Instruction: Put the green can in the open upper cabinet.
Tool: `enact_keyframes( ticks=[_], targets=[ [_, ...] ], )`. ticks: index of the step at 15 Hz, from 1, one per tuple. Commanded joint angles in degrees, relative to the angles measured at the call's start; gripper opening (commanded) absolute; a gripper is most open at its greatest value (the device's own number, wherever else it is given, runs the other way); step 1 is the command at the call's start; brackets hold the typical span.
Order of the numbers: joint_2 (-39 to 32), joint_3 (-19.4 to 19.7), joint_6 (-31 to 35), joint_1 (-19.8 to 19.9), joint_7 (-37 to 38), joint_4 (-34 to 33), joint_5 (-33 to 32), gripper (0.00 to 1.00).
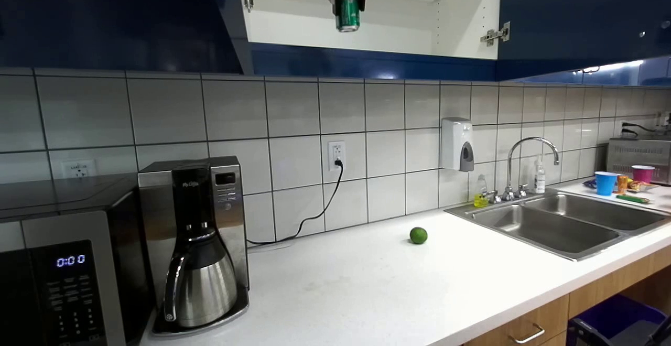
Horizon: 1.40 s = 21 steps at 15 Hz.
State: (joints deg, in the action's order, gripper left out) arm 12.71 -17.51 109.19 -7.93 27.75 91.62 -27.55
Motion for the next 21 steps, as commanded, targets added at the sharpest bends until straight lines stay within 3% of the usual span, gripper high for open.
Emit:
enact_keyframes(
  ticks=[1,17,21],
  targets=[
    [-3.9,-0.4,-2.2,0.6,-1.1,-6.2,-1.5,0.39],
    [-15.9,4.3,-5.3,-1.8,-0.5,-19.3,-2.5,0.39],
    [-17.3,3.5,-6.0,-0.7,-0.5,-20.3,-2.1,0.39]
  ],
)
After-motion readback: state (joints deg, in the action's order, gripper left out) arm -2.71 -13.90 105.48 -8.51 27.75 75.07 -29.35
